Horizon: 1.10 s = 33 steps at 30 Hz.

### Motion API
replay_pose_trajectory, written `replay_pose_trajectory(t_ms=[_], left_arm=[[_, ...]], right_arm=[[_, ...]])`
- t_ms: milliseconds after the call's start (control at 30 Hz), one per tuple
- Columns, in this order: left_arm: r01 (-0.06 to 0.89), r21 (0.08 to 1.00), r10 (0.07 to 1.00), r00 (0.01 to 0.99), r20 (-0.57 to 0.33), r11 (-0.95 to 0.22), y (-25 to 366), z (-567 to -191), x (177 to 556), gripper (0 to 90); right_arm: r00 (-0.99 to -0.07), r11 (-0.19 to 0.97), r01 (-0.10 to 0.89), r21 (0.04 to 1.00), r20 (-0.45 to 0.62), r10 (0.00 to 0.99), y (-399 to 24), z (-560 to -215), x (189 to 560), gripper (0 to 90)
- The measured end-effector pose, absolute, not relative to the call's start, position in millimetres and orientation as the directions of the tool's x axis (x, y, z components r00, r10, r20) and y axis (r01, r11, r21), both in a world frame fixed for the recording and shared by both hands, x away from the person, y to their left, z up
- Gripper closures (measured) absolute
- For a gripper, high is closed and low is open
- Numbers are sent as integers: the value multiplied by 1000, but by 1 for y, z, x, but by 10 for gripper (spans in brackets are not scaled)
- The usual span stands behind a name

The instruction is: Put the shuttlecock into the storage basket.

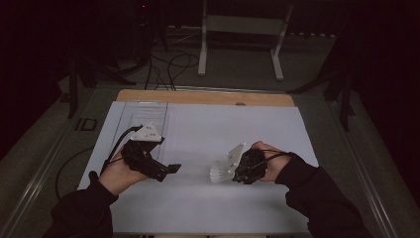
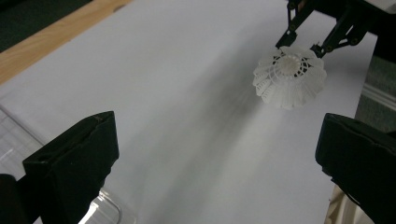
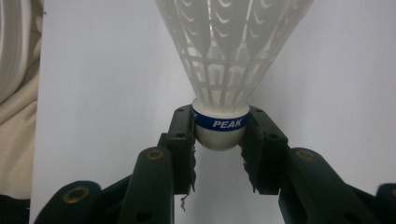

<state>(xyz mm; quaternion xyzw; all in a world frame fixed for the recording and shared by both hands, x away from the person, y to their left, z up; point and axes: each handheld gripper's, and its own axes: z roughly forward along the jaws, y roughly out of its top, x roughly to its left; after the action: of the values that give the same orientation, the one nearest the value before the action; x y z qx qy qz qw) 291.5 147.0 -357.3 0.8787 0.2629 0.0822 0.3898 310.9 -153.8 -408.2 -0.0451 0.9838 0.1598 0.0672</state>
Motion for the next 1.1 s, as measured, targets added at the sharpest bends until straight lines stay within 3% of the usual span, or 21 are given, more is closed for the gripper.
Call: replay_pose_trajectory(t_ms=[667, 767, 833, 1100], left_arm=[[413, 641, 446, 887, -121, -647, 111, -371, 313, 17], [397, 631, 408, 903, -136, -667, 103, -375, 314, 54], [378, 627, 368, 917, -153, -681, 97, -378, 314, 130], [391, 583, 336, 919, -205, -712, 80, -393, 321, 264]], right_arm=[[-983, 939, -151, 309, -144, -111, -137, -406, 305, 660], [-983, 935, -157, 316, -142, -117, -135, -405, 304, 660], [-982, 935, -159, 316, -146, -118, -133, -405, 303, 660], [-981, 934, -171, 313, -146, -130, -132, -405, 302, 660]])
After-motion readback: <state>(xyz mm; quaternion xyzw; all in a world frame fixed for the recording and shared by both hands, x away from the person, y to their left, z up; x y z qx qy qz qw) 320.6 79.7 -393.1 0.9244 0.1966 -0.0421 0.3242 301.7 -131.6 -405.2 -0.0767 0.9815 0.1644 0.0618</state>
